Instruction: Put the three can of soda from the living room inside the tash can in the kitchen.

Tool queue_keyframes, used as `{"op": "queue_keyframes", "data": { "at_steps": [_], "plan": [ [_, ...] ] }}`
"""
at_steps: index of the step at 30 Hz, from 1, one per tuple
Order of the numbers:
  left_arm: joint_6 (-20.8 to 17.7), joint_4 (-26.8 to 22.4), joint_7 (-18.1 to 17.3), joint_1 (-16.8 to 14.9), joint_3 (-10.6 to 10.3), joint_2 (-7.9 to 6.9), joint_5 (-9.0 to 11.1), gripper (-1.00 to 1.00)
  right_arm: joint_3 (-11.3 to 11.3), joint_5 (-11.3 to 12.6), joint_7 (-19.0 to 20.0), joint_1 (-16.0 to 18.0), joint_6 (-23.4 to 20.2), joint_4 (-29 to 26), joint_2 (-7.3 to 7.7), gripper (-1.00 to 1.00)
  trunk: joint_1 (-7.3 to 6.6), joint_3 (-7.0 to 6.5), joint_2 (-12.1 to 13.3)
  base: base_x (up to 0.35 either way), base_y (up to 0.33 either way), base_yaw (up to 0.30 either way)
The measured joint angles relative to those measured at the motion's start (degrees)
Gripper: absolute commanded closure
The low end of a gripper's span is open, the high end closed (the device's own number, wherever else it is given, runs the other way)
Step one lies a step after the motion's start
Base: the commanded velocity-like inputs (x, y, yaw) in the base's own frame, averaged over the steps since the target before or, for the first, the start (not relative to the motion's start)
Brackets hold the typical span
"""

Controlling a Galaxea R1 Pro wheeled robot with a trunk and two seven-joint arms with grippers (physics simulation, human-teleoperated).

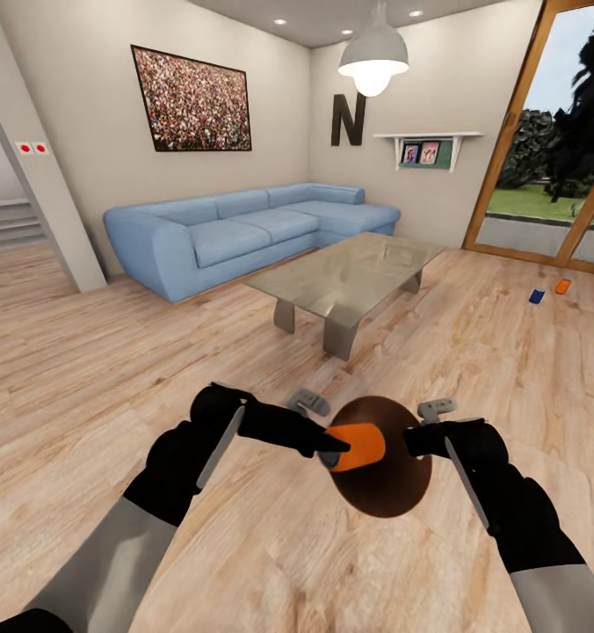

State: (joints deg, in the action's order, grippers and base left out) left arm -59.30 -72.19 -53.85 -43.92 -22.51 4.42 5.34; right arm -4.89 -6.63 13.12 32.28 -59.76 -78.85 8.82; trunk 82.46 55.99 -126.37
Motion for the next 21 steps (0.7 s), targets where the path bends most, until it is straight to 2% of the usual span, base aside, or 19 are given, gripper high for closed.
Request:
{"op": "queue_keyframes", "data": {
  "at_steps": [12, 16, 21],
  "plan": [
    [0.22, 0.35, 1.69, 0.00, 0.00, 2.93, 0.59, 1.00, -0.15, -0.40, -0.02, 0.00, 0.04, 0.06, -0.18, 1.00, 0.00, 0.00, 0.00, 0.000, 0.000, 0.000],
    [0.29, 1.03, 3.02, 0.01, 0.01, 3.51, 0.62, 1.00, -0.19, -0.24, -0.08, 0.00, 0.02, 0.08, -0.28, 1.00, 0.00, 0.00, 0.00, 0.000, 0.000, 0.000],
    [0.22, 1.82, 5.83, 0.01, 0.01, 3.86, 2.75, 1.00, -0.20, -0.18, -0.10, 0.00, 0.02, 0.09, -0.47, 1.00, 0.00, 0.00, 0.00, 0.000, 0.000, 0.000]
  ]
}}
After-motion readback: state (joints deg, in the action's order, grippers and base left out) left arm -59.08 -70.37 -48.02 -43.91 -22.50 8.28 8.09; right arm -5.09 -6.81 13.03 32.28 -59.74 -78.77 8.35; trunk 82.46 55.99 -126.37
